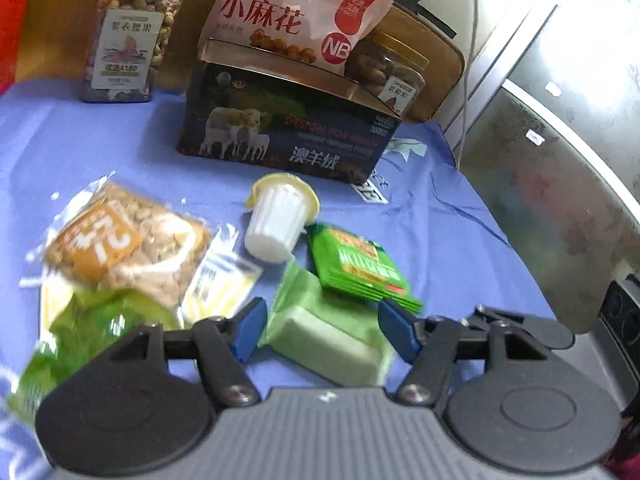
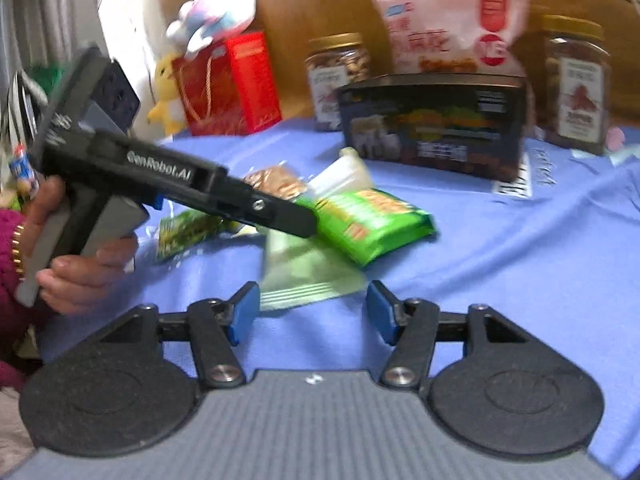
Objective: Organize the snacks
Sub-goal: 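Move the left tool to the light green pastry packet and close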
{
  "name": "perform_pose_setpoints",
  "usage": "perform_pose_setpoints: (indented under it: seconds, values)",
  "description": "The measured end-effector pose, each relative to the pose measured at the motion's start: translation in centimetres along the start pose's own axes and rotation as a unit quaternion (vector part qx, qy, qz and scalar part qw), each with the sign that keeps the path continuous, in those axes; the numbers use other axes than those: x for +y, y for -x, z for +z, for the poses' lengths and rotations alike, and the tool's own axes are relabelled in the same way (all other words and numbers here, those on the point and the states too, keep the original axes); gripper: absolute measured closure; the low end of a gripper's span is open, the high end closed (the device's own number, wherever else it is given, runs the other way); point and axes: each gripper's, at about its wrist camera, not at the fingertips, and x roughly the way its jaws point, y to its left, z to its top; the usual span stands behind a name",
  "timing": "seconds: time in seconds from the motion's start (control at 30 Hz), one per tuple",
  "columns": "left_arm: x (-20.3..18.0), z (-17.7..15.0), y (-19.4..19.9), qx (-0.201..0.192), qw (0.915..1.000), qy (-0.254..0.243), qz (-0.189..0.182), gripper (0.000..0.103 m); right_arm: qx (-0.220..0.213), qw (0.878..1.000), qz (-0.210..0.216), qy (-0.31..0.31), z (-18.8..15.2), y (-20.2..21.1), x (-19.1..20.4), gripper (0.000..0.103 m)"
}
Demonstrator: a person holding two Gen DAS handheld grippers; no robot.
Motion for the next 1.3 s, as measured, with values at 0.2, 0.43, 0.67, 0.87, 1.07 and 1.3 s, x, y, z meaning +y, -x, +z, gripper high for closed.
perform_pose_setpoints:
  seconds: [0.2,0.43,0.67,0.87,1.07,1.3]
  values:
    - [-1.9,-3.4,2.5,0.012,0.9997,-0.017,-0.010,0.045,0.007,0.998,0.000,0.058,-1.3,1.2,2.7,0.048]
    - [-3.6,-7.1,4.7,0.019,0.9989,-0.035,-0.024,0.045,0.002,0.999,-0.007,0.047,-3.5,3.7,4.2,0.056]
    - [-4.0,-9.6,7.4,0.023,0.9984,-0.038,-0.035,0.042,-0.017,1.000,-0.004,0.020,-5.8,6.7,5.9,0.055]
    - [-2.6,-9.2,8.8,0.004,0.9998,-0.001,-0.019,0.041,-0.042,0.999,-0.027,-0.008,-6.3,7.6,5.9,0.055]
    - [-2.0,-7.4,7.9,0.001,0.9993,0.023,-0.029,0.038,-0.055,0.997,-0.047,-0.005,-6.3,7.1,6.2,0.054]
    - [-2.3,-6.1,5.1,0.023,0.9991,0.024,-0.026,0.041,-0.052,0.997,-0.064,-0.009,-6.2,5.8,5.8,0.052]
